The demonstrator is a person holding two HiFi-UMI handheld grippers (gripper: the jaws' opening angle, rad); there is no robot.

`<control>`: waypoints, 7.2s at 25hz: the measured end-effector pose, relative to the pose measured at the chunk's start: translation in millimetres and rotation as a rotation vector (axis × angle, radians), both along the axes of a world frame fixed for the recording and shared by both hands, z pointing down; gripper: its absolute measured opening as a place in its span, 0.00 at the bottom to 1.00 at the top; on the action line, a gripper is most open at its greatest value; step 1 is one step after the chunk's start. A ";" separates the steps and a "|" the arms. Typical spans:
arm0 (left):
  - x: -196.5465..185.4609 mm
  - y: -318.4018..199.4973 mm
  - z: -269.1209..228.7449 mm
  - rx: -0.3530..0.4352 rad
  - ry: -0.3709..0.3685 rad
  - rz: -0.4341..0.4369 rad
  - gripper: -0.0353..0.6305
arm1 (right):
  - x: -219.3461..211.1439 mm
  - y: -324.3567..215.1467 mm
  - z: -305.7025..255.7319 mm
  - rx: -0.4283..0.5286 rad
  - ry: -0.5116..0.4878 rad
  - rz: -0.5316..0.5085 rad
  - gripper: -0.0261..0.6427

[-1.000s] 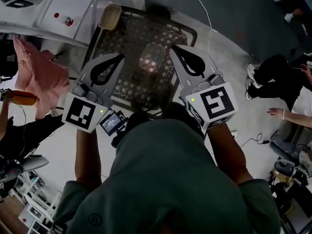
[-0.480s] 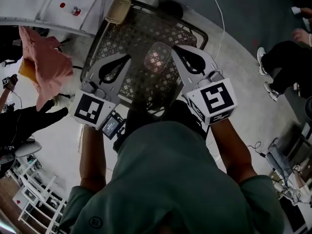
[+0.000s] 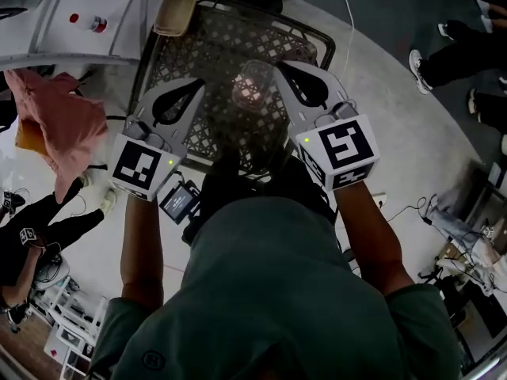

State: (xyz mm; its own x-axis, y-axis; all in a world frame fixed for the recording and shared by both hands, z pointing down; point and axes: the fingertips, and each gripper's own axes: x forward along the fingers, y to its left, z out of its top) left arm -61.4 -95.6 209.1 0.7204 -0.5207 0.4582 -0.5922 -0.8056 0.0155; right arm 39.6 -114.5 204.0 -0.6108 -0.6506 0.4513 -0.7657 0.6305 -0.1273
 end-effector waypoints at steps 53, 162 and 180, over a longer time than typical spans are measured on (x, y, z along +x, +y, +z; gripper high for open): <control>3.6 4.5 249.8 -0.425 -0.038 0.026 0.06 | -9.1 -21.5 186.2 -0.269 0.097 0.013 0.05; 32.1 30.5 386.2 -0.696 0.048 -0.017 0.07 | 26.5 -43.9 400.7 -0.615 0.143 0.120 0.11; 24.7 38.5 387.7 -0.699 0.041 -0.057 0.09 | 21.8 -40.9 404.2 -0.538 0.288 -0.248 0.05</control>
